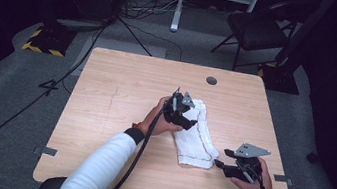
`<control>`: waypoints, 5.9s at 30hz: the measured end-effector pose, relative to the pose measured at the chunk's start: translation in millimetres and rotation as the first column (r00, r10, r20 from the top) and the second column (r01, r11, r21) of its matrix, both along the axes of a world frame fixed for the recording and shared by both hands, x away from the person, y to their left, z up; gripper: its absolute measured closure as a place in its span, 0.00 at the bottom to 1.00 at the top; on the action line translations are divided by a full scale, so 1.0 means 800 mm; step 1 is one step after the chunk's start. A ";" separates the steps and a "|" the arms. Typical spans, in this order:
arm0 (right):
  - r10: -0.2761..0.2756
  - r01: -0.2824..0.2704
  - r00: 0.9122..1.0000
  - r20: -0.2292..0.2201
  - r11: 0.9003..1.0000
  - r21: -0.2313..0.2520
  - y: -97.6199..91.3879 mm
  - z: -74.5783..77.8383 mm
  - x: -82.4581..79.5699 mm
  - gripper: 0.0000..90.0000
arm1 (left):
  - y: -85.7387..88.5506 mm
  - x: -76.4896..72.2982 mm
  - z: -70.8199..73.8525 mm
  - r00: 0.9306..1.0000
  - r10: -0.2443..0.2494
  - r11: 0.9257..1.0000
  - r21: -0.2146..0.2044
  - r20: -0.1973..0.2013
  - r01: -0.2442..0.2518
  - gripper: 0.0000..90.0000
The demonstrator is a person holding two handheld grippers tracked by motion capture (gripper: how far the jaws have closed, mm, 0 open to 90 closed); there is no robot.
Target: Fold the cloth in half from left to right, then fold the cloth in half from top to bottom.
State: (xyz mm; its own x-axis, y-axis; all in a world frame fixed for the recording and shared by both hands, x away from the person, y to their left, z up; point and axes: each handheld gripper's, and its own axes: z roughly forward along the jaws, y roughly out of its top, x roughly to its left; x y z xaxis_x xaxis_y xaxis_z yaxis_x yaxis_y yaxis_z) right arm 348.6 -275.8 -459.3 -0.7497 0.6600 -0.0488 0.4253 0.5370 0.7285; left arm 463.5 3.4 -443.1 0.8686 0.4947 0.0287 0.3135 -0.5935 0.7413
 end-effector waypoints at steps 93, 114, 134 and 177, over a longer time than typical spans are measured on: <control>-0.036 0.039 0.998 0.043 0.997 -0.072 0.073 0.021 0.178 0.46 | 0.055 0.046 -0.019 0.981 0.195 0.975 0.100 0.026 -0.196 0.25; -0.126 0.122 0.990 -0.060 0.990 -0.066 0.090 -0.021 0.255 0.45 | 0.035 0.119 -0.062 0.940 0.321 0.946 0.075 -0.117 -0.314 0.21; -0.121 0.124 0.982 -0.146 0.992 0.008 0.093 -0.036 0.261 0.78 | 0.031 0.115 -0.059 0.965 0.206 0.978 0.056 -0.161 -0.199 0.59; -0.126 0.119 0.985 0.113 0.990 0.070 0.086 0.048 0.238 0.91 | 0.032 0.109 0.014 0.987 0.158 0.987 -0.021 0.015 -0.158 0.91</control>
State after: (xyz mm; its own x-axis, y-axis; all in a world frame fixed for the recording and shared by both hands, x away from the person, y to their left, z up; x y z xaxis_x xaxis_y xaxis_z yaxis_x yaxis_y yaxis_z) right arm 539.0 -206.9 -421.1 -0.6544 0.7511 -0.0869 0.3946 0.4373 0.8081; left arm 550.8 29.3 -431.6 0.7789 0.6263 0.0316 0.3895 -0.5227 0.7583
